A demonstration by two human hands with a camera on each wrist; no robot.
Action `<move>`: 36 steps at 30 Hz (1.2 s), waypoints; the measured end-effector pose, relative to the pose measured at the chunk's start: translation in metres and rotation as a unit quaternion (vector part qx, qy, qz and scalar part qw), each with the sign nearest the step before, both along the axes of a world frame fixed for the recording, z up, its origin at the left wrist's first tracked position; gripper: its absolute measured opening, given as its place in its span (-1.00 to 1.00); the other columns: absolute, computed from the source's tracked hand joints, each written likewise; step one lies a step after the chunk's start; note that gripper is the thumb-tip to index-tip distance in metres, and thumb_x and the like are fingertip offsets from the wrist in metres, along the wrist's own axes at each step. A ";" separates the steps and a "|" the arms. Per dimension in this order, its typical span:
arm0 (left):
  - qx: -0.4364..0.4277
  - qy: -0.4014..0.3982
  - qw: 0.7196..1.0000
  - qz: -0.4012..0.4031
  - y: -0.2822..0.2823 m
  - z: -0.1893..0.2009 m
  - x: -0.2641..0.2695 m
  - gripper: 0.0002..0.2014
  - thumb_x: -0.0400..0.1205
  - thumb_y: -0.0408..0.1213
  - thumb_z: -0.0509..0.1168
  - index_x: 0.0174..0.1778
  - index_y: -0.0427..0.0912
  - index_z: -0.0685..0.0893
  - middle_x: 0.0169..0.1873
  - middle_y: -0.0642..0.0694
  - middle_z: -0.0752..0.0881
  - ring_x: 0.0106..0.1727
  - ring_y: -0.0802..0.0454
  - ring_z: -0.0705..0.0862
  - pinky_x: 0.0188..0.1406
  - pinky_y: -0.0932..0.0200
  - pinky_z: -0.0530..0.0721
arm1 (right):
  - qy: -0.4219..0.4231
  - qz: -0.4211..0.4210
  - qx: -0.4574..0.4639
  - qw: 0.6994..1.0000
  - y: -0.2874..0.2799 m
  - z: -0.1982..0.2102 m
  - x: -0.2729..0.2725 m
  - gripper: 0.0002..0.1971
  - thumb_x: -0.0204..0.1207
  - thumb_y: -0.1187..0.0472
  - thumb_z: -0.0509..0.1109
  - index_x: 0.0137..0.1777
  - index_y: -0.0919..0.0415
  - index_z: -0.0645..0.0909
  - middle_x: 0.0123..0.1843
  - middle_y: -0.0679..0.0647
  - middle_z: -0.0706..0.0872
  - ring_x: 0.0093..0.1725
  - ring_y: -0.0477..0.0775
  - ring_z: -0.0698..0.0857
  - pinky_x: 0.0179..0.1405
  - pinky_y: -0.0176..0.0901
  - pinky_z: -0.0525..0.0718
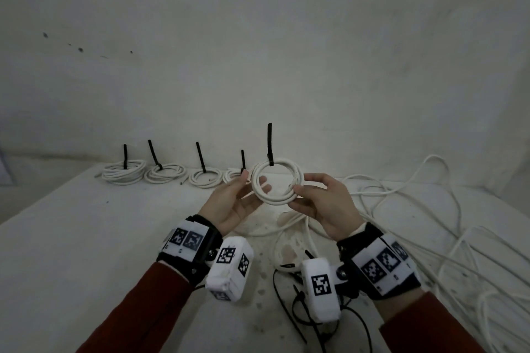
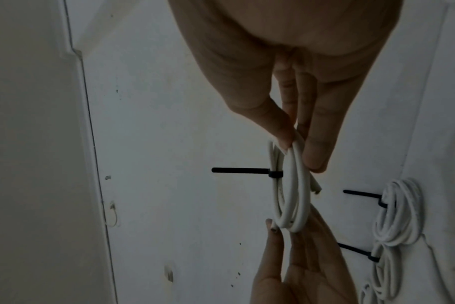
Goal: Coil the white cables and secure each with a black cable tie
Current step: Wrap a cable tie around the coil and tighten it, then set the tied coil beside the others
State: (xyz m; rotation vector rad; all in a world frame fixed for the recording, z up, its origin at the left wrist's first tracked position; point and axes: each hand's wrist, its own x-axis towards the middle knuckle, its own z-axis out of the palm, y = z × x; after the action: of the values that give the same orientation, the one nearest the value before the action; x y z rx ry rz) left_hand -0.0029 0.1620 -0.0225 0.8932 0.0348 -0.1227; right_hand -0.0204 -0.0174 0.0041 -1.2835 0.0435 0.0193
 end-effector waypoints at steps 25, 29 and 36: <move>0.165 -0.111 0.979 -0.040 0.011 0.015 -0.004 -0.80 0.67 -0.41 0.18 0.09 -0.40 0.67 -0.08 -0.25 0.74 -0.20 0.00 0.78 -0.19 0.14 0.77 | 0.004 0.058 0.012 0.998 -0.012 0.011 -0.008 -0.81 0.54 0.41 0.38 0.13 0.40 0.66 -0.06 0.24 0.81 -0.24 0.16 0.77 -0.27 -0.06 0.79; 0.157 -0.116 0.980 -0.028 0.008 0.018 -0.008 -0.79 0.67 -0.43 0.19 0.13 -0.37 0.67 -0.09 -0.23 0.77 -0.17 -0.03 0.79 -0.20 0.13 0.77 | -0.026 0.047 -0.019 0.998 -0.012 0.012 -0.011 -0.86 0.55 0.35 0.41 0.08 0.35 0.65 -0.11 0.22 0.81 -0.30 0.12 0.78 -0.34 -0.09 0.77; 0.208 -0.069 0.974 0.059 -0.008 0.015 0.012 -0.85 0.65 -0.43 0.27 0.10 -0.31 0.66 -0.12 -0.27 0.77 -0.31 -0.07 0.79 -0.28 0.08 0.79 | -0.029 -0.018 -0.087 0.996 -0.006 0.005 0.017 -0.68 0.46 0.47 0.48 0.16 0.33 0.50 -0.14 0.30 0.75 -0.34 0.13 0.77 -0.42 -0.07 0.78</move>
State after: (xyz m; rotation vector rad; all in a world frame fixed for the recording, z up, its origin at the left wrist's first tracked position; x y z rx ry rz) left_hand 0.0088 0.1542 -0.0079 1.3146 -0.0165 0.0622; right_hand -0.0037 -0.0236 0.0094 -1.4566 0.0189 -0.0533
